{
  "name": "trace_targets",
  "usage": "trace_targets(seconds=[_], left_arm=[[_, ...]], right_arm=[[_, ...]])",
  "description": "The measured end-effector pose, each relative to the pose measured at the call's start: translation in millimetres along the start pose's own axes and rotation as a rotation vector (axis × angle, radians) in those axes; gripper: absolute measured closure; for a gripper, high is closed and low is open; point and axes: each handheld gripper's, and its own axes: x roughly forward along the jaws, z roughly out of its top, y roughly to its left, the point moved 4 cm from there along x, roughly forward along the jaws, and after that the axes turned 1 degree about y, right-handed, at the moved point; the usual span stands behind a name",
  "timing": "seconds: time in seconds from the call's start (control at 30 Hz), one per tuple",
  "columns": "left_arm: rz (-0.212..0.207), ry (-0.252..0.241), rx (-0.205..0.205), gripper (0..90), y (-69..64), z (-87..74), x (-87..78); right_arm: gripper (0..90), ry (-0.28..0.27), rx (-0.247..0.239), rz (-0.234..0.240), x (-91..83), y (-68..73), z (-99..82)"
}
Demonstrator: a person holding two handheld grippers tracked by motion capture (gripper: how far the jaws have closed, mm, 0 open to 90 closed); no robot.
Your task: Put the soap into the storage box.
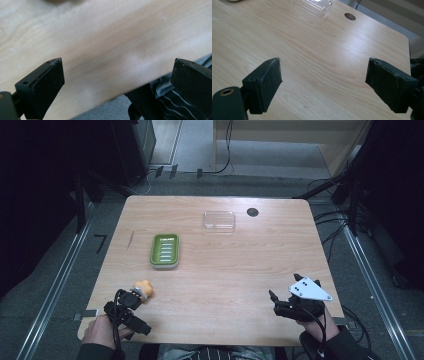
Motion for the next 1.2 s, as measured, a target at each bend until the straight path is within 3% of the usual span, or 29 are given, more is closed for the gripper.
trace_targets(seconds=[0.37, 0.87, 1.2], left_arm=[[0.016, -0.008, -0.023, 0.0, 11.8, 17.7, 2.0], [0.007, -0.045, -0.059, 0.0, 31.2, 36.2, 4.0], [0.015, -0.059, -0.077, 0.0, 36.5, 47.3, 5.8]], right_arm=[[13.7, 0.001, 0.002, 0.000, 0.0, -0.3, -0.3], [13.7, 0.002, 0.005, 0.003, 0.6, -0.6, -0.3], [13.7, 0.002, 0.002, 0.003, 0.7, -0.6, -0.3]])
